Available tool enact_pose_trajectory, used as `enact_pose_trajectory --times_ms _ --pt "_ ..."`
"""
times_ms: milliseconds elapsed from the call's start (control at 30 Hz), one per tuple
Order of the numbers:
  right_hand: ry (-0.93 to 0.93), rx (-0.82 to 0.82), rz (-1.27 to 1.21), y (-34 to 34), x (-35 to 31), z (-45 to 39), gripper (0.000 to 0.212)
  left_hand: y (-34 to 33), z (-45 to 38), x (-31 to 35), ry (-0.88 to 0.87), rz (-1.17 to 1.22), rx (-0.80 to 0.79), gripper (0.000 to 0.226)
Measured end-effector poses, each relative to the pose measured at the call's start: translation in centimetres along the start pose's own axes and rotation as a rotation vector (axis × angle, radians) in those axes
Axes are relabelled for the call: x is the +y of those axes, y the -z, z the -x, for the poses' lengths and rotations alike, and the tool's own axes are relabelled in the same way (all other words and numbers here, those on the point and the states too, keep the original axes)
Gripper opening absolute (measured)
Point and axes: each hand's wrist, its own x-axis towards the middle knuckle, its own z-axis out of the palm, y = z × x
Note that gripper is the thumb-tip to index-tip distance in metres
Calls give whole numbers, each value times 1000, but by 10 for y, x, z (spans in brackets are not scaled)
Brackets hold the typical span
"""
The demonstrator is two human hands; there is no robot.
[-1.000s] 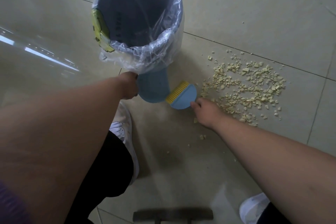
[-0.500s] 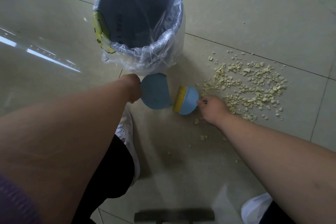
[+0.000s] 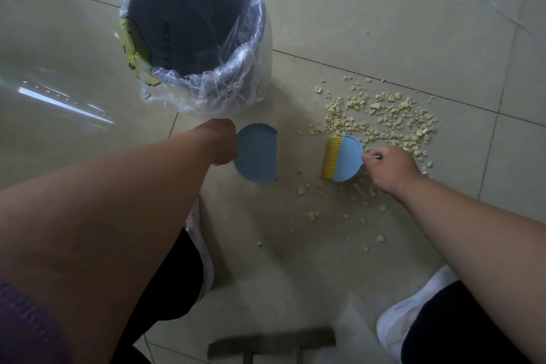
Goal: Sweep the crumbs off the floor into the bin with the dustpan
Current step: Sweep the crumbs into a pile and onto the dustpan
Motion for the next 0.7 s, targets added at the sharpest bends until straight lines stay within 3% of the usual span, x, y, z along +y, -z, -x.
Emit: enact_pose_trajectory --times_ms 167,367,500,700 --pt "135 -129 -95 -14 -29 22 25 3 1 -21 10 -50 66 37" --pt "300 -340 119 -77 -54 51 29 4 2 -39 47 -65 79 29" --pt "302 -336 177 -87 -50 55 31 1 2 -42 44 -74 59 30" --pt "239 -237 175 -46 -16 23 23 -3 -1 -39 33 -75 36 33"
